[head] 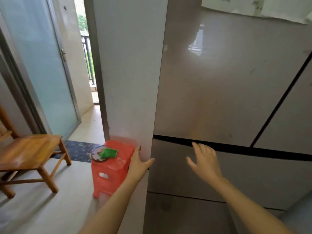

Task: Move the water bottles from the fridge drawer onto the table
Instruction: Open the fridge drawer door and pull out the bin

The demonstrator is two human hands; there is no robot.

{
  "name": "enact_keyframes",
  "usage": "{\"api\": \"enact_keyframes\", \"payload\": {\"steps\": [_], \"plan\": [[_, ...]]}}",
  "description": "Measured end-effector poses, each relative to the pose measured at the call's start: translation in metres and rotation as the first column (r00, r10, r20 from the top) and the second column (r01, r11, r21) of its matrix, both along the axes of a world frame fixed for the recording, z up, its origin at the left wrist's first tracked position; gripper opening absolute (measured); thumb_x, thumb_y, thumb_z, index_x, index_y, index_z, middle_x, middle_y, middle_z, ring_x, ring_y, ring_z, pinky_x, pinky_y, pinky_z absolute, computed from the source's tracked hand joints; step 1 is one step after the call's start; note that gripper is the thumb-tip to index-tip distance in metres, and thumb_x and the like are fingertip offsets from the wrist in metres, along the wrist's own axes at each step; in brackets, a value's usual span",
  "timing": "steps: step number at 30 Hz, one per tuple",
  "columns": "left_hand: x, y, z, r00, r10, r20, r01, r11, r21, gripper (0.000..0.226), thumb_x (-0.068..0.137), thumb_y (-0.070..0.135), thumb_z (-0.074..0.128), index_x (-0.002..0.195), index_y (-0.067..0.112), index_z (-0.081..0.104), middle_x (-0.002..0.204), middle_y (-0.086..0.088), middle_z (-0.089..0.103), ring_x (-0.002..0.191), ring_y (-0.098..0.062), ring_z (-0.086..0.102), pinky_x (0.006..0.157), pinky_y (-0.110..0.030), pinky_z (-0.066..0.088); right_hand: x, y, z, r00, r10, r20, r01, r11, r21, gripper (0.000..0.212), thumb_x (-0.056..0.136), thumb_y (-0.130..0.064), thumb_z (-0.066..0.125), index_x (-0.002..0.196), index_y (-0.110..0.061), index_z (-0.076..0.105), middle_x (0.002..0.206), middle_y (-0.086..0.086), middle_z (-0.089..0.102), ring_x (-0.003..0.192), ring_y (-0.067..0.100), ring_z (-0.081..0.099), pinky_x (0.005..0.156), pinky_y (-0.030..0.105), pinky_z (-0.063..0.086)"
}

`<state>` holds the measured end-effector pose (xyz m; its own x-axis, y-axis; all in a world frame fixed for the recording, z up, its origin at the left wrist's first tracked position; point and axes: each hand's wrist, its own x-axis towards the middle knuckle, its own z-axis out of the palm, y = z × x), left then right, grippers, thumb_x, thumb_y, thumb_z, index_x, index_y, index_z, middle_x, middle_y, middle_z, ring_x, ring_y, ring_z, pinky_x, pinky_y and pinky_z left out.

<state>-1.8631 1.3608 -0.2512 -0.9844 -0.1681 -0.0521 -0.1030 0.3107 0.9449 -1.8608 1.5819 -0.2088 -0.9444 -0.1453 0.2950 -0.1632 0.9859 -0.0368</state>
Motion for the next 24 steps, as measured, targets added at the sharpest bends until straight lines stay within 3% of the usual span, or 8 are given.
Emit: {"api": "enact_keyframes", "payload": {"steps": [2, 3, 5, 10, 14, 18, 22, 24], "plan": [[-0.008, 0.005, 0.003, 0.999, -0.027, -0.021, 0.028, 0.999, 0.018, 0.081, 0.080, 0.020, 0.070, 0.145, 0.014, 0.023, 0.148, -0.008, 0.033, 0.136, -0.023, 0.032, 0.109, -0.036, 0.032, -0.008, 0.002, -0.001, 0.995, 0.031, -0.090, -0.029, 0.999, 0.016, 0.055, 0.071, -0.031, 0.076, 0.115, 0.000, 0.062, 0.096, 0.014, 0.063, 0.088, 0.034, 0.063, 0.076, 0.040, 0.051], [-0.012, 0.007, 0.004, 0.999, -0.045, -0.021, 0.045, 0.998, 0.042, 0.080, 0.079, 0.019, 0.071, 0.144, 0.014, 0.026, 0.145, -0.007, 0.037, 0.134, -0.022, 0.036, 0.104, -0.033, 0.036, -0.010, 0.002, -0.002, 0.992, 0.032, -0.124, -0.026, 0.998, 0.049, 0.054, 0.060, -0.031, 0.083, 0.102, -0.001, 0.068, 0.083, 0.012, 0.064, 0.072, 0.031, 0.064, 0.062, 0.037, 0.053], [-0.021, 0.010, 0.006, 0.997, -0.077, -0.007, 0.078, 0.995, 0.057, 0.072, 0.076, 0.021, 0.074, 0.138, 0.014, 0.037, 0.136, -0.005, 0.048, 0.128, -0.021, 0.044, 0.096, -0.030, 0.042, -0.010, 0.001, -0.002, 0.985, 0.019, -0.170, -0.006, 0.997, 0.081, 0.053, 0.050, -0.036, 0.087, 0.090, -0.003, 0.072, 0.074, 0.009, 0.062, 0.061, 0.027, 0.061, 0.052, 0.032, 0.051], [-0.028, 0.025, 0.001, 0.999, -0.048, -0.003, 0.048, 0.998, 0.043, 0.059, 0.072, 0.025, 0.077, 0.123, 0.014, 0.049, 0.124, -0.008, 0.059, 0.115, -0.022, 0.055, 0.100, -0.043, 0.045, -0.011, -0.003, -0.002, 0.987, -0.021, -0.157, 0.037, 0.994, 0.098, 0.058, 0.047, -0.045, 0.086, 0.087, -0.006, 0.072, 0.075, 0.009, 0.062, 0.060, 0.027, 0.059, 0.051, 0.032, 0.050], [-0.027, 0.031, 0.006, 0.999, -0.033, -0.014, 0.033, 0.999, 0.023, 0.061, 0.075, 0.026, 0.075, 0.126, 0.010, 0.045, 0.129, -0.007, 0.054, 0.120, -0.023, 0.051, 0.103, -0.037, 0.041, -0.011, -0.005, -0.003, 0.988, -0.042, -0.146, 0.058, 0.993, 0.107, 0.059, 0.046, -0.049, 0.085, 0.086, -0.006, 0.070, 0.075, 0.009, 0.061, 0.061, 0.027, 0.059, 0.052, 0.033, 0.050], [-0.025, 0.034, 0.011, 0.999, -0.021, -0.046, 0.018, 0.998, -0.068, 0.052, 0.078, 0.031, 0.072, 0.119, 0.011, 0.048, 0.122, -0.005, 0.057, 0.115, -0.022, 0.054, 0.091, -0.030, 0.042, -0.011, -0.009, -0.004, 0.992, -0.086, -0.095, 0.093, 0.993, 0.071, 0.059, 0.056, -0.051, 0.081, 0.091, -0.005, 0.068, 0.081, 0.011, 0.061, 0.069, 0.031, 0.059, 0.059, 0.035, 0.049], [-0.007, 0.030, 0.007, 0.997, -0.037, -0.071, 0.029, 0.994, -0.104, 0.042, 0.072, 0.036, 0.076, 0.101, 0.022, 0.048, 0.106, 0.003, 0.061, 0.098, -0.014, 0.058, 0.081, -0.027, 0.044, -0.002, -0.014, -0.008, 0.980, -0.113, -0.164, 0.123, 0.991, 0.050, 0.057, 0.051, -0.053, 0.082, 0.079, -0.007, 0.064, 0.072, 0.010, 0.058, 0.063, 0.029, 0.057, 0.057, 0.033, 0.049], [0.012, 0.030, -0.004, 0.995, -0.025, -0.097, 0.011, 0.991, -0.136, 0.044, 0.069, 0.042, 0.076, 0.096, 0.024, 0.048, 0.100, 0.006, 0.061, 0.094, -0.014, 0.060, 0.080, -0.030, 0.049, 0.011, -0.014, -0.019, 0.975, -0.104, -0.199, 0.113, 0.993, 0.035, 0.059, 0.059, -0.058, 0.073, 0.085, -0.007, 0.059, 0.074, 0.010, 0.055, 0.067, 0.030, 0.055, 0.064, 0.035, 0.048]]}}
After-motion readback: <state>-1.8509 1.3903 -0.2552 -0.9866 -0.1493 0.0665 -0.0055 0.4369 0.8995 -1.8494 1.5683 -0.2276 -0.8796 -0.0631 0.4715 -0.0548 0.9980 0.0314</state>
